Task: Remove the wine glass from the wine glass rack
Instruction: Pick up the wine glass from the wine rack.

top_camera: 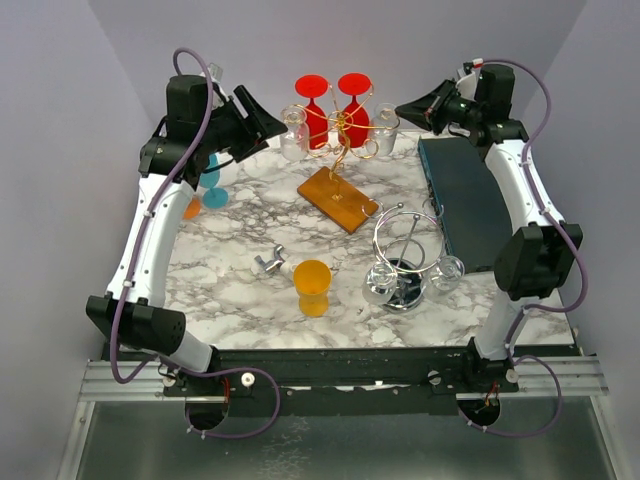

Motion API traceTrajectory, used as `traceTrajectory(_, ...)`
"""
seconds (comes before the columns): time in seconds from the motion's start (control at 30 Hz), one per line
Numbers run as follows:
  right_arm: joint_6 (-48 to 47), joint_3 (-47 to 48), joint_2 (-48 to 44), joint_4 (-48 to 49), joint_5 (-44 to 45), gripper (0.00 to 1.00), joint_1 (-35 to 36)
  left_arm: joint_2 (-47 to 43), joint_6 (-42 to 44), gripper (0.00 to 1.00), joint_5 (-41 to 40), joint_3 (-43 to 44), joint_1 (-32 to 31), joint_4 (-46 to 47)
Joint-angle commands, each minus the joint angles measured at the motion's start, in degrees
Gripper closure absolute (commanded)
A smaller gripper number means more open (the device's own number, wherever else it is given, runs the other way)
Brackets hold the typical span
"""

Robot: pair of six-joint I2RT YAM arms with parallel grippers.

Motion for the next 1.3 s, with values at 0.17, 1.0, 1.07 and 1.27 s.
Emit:
traceTrajectory(0.17,6.30,-7.15,-3.29,7.39,-2.93,1.00,-0.64,5.48,-4.72,0.34,1.56,9.99,-5.67,2.46)
traceTrajectory(1.0,16.49,-15.23,-6.71,21.65,-7.26,1.00,-2.93,31.38,-6.92,0.44,-8.71,37.04,-19.30,3.95)
traceTrajectory(1.07,16.82,-15.65,-6.94,22.42,-7.40,0.99,-2.96,32.49,-7.18,0.44,-8.78,38.30,-19.40,3.96)
traceTrajectory(1.27,18.38,-16.92,-7.29,24.91,-8.32,1.00,-3.02,34.66,-8.09,0.44,-8.47,39.68,-19.49,3.99)
